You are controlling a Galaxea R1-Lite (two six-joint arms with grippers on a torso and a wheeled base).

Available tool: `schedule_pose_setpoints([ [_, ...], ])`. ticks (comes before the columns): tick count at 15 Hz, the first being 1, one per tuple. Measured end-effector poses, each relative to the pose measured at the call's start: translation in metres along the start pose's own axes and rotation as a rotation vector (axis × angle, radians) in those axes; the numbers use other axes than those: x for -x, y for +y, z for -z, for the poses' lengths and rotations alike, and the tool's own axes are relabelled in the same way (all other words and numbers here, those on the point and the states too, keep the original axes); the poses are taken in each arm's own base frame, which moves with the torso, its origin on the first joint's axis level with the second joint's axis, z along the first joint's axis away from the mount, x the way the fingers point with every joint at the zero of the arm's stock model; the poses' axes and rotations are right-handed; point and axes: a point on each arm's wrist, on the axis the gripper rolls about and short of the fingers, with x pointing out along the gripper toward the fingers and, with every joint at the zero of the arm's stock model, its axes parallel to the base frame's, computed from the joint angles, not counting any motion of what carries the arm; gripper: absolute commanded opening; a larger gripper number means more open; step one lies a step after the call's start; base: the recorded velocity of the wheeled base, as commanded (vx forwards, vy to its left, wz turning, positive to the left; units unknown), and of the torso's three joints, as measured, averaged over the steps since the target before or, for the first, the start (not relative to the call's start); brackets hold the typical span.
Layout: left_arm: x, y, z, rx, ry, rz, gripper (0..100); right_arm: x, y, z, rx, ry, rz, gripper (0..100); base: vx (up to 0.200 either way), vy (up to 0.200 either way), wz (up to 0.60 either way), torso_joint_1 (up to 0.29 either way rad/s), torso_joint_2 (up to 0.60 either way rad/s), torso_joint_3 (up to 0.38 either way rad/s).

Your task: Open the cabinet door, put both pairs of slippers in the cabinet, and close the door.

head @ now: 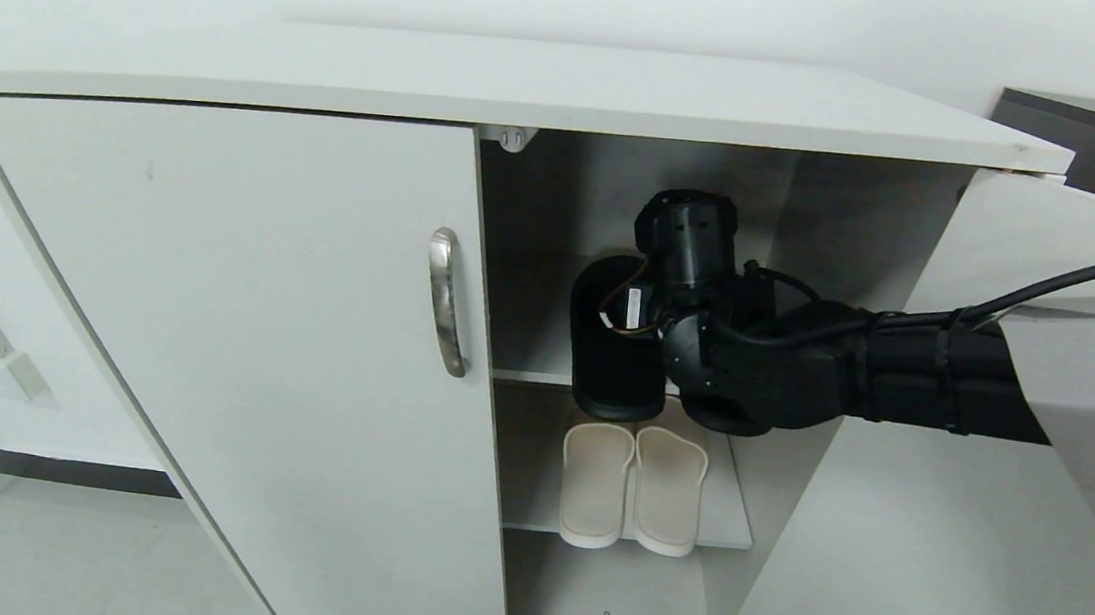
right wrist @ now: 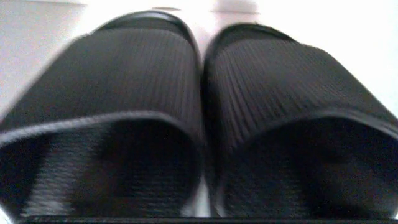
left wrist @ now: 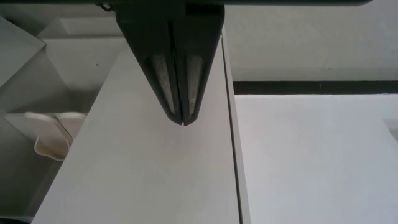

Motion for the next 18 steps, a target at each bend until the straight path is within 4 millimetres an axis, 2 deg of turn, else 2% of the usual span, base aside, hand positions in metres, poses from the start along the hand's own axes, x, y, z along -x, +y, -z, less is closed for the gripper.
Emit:
schedule_pose_setpoints([
  [4,0.000,0.000,0.000,0.000,0.000,0.000,0,0.030,-0.007,-0.001,0.015,0.015,-0.025,100,0.000,0.000,0.00,0.000,0.00,0.000],
  [10,0.000,0.000,0.000,-0.001,0.000,0.000,0,0.086,-0.025,-0.002,0.007,-0.009,-0.092,100,0.000,0.000,0.00,0.000,0.00,0.000],
  [15,0.000,0.000,0.000,0.000,0.000,0.000,0,0.127,-0.040,0.020,-0.004,-0.016,-0.266,100,0.000,0.000,0.00,0.000,0.00,0.000],
  [16,0.000,0.000,0.000,0.000,0.000,0.001,0,0.135,-0.043,0.028,-0.010,-0.024,-0.322,0,0.000,0.000,0.00,0.000,0.00,0.000],
  [18,0.000,0.000,0.000,-0.001,0.000,0.000,0,0.146,-0.047,0.039,-0.017,-0.054,-0.395,0,0.000,0.000,0.00,0.000,0.00,0.000],
])
